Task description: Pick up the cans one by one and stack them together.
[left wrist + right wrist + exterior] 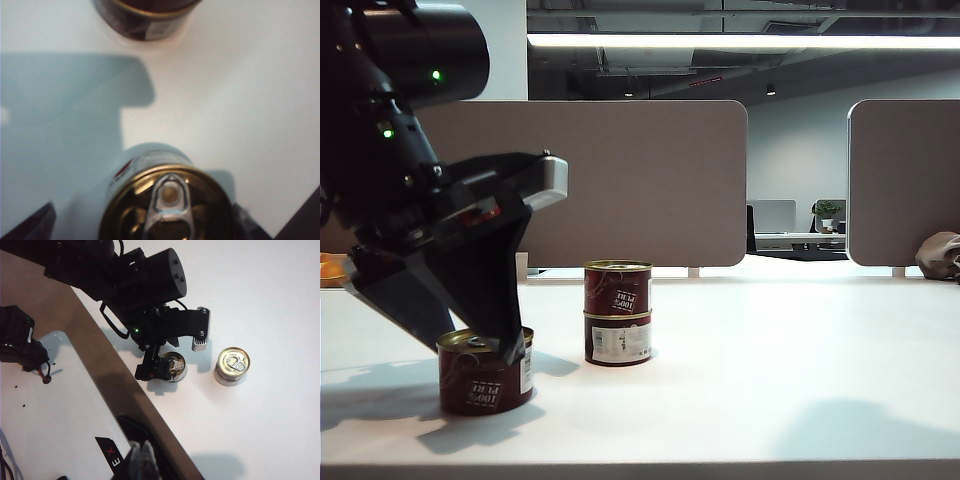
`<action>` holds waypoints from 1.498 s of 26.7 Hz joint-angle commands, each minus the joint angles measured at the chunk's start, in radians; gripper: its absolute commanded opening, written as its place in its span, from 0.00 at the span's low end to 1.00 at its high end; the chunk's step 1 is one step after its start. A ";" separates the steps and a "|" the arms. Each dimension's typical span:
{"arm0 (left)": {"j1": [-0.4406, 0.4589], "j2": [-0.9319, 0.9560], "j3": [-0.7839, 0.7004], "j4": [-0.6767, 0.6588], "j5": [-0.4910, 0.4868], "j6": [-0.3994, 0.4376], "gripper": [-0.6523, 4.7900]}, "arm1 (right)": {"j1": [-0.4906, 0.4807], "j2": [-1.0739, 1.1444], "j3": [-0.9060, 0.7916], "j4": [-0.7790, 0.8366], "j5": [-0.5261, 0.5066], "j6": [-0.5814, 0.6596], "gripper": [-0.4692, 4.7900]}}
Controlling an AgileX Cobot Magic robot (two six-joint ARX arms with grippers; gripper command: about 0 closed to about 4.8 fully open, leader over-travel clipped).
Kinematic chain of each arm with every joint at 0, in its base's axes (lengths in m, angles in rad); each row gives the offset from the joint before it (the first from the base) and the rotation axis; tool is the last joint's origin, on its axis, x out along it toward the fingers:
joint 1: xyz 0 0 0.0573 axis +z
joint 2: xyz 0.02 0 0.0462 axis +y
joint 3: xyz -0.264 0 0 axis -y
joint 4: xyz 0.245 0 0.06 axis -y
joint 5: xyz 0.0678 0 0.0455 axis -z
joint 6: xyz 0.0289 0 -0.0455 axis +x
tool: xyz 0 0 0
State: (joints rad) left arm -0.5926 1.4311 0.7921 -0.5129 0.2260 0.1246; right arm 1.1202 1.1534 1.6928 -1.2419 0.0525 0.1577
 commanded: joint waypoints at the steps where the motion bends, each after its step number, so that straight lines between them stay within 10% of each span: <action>1: -0.002 0.013 0.004 0.011 0.004 0.006 0.96 | 0.005 -0.013 0.005 0.019 0.002 0.004 0.08; 12: -0.002 0.066 0.004 0.054 0.025 0.006 0.83 | 0.011 -0.018 0.005 0.005 0.002 0.005 0.08; 25: -0.002 0.086 0.029 0.058 0.025 0.007 0.43 | 0.010 -0.018 0.005 -0.012 0.024 0.007 0.08; 40: -0.002 0.085 0.340 -0.222 0.022 0.007 0.43 | 0.010 -0.018 0.005 -0.116 0.089 0.011 0.08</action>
State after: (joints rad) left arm -0.5926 1.5230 1.1107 -0.7120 0.2459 0.1310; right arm 1.1309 1.1397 1.6928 -1.3632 0.1364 0.1650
